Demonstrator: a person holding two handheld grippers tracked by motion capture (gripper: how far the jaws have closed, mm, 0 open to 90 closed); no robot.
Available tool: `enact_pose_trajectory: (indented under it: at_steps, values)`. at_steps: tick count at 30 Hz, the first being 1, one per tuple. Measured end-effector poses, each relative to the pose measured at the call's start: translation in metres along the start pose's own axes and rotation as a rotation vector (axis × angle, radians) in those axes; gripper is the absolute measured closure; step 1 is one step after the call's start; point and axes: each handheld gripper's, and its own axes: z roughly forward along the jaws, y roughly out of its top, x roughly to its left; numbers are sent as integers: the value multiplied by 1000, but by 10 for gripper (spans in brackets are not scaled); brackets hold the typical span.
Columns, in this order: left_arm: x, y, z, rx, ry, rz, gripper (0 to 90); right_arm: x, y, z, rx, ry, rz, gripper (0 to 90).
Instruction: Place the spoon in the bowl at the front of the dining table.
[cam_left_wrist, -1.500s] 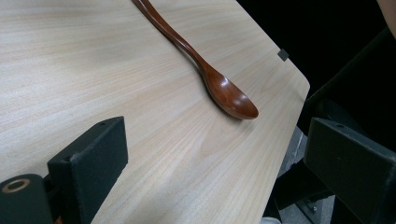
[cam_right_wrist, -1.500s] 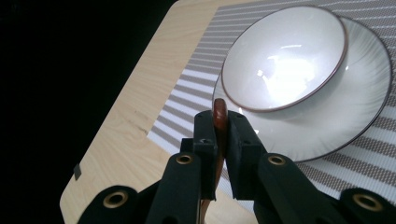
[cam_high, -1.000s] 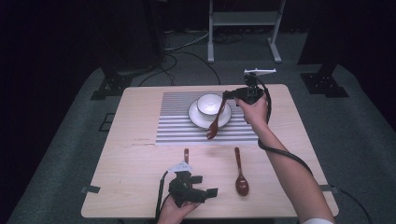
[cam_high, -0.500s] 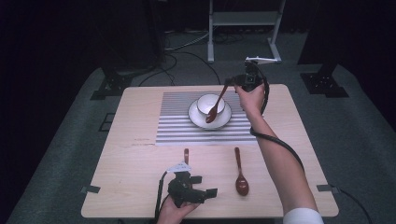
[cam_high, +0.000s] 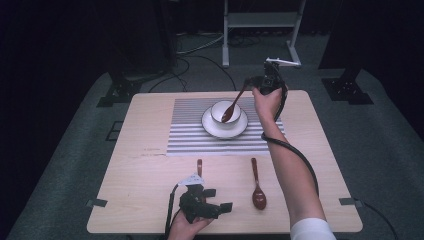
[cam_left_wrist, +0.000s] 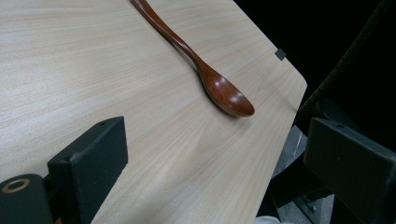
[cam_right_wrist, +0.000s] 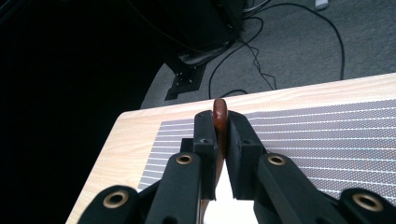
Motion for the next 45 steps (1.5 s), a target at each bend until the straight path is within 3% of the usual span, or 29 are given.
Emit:
enact_pose_trajectory:
  at_steps: [17, 30, 45]
  values:
    - [0, -1, 2, 5, -1, -1, 53, -12, -5, 3, 1, -14, 5, 824]
    - [2, 0, -1, 2, 4, 2, 53, -22, -20, 19, 92, -28, -4, 811]
    - [1, 0, 0, 2, 4, -1, 53, -48, -29, 21, 139, -38, 42, 747]
